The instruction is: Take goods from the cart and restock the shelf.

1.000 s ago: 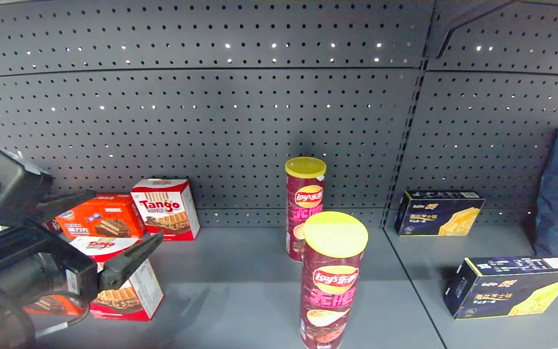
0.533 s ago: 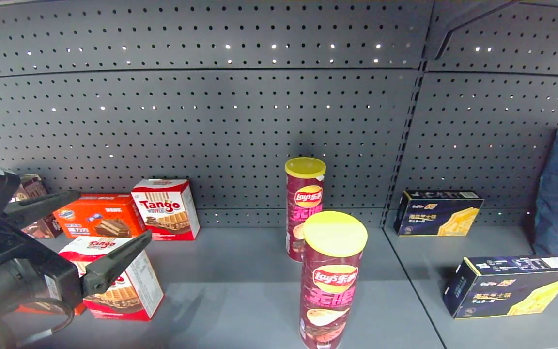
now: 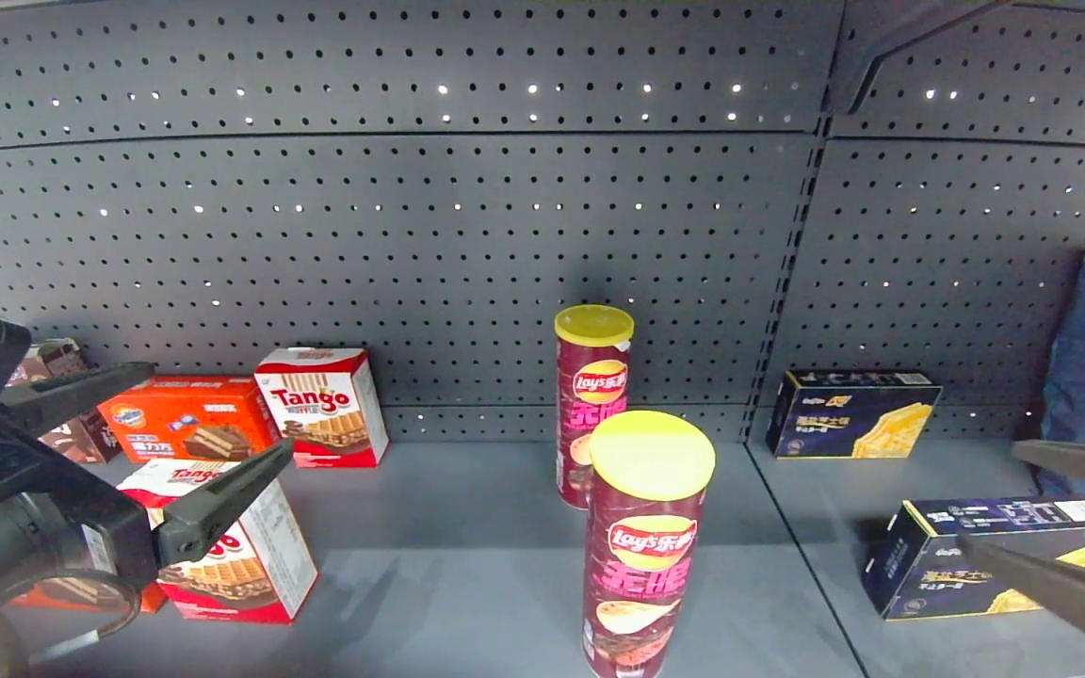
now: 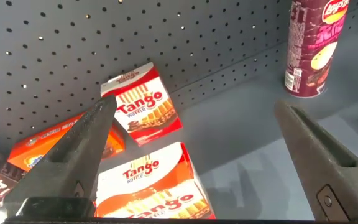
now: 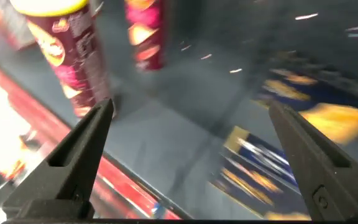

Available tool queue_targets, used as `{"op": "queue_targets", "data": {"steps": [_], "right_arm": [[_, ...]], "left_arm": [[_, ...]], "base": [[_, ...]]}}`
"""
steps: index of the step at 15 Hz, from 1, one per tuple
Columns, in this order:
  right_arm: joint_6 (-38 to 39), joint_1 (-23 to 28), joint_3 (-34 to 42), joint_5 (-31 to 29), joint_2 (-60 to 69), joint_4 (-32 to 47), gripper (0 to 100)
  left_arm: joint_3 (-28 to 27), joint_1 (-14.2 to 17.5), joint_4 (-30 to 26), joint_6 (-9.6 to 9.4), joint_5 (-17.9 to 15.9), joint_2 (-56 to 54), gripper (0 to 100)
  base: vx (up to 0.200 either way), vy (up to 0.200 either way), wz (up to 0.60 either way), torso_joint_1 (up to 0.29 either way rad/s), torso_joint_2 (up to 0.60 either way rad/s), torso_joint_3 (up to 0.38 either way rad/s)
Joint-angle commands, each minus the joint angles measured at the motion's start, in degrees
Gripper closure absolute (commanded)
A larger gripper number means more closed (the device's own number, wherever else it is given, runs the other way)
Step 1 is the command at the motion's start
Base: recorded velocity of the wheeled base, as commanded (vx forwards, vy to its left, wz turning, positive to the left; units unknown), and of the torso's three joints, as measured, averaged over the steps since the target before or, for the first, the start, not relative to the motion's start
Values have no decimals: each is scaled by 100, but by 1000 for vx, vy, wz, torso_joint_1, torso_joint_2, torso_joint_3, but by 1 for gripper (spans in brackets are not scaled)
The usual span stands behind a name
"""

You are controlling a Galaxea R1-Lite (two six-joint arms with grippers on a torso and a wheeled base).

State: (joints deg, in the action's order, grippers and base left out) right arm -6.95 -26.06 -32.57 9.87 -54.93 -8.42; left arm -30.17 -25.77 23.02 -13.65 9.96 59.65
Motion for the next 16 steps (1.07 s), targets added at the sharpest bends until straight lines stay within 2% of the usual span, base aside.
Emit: {"op": "queue_targets", "data": {"steps": [1, 9, 11, 16], "right_arm": [[9, -786, -39, -65, -1257, -274, 0], [18, -1085, -30, -73, -2101, -283, 0], [18, -1085, -56, -73, -2268, -309, 0], [27, -1191, -355, -179, -2742, -362, 0]], "left_arm": [[-6, 2, 1, 29, 6, 29, 0], [-24, 11, 1, 73, 6, 161, 0], [-15, 11, 1, 135, 6, 170, 0], [-33, 11, 10, 135, 6, 293, 0]], "base": [[0, 0, 0, 0, 0, 0], [0, 0, 0, 0, 0, 0], [0, 0, 0, 0, 0, 0], [0, 0, 0, 0, 0, 0]]}}
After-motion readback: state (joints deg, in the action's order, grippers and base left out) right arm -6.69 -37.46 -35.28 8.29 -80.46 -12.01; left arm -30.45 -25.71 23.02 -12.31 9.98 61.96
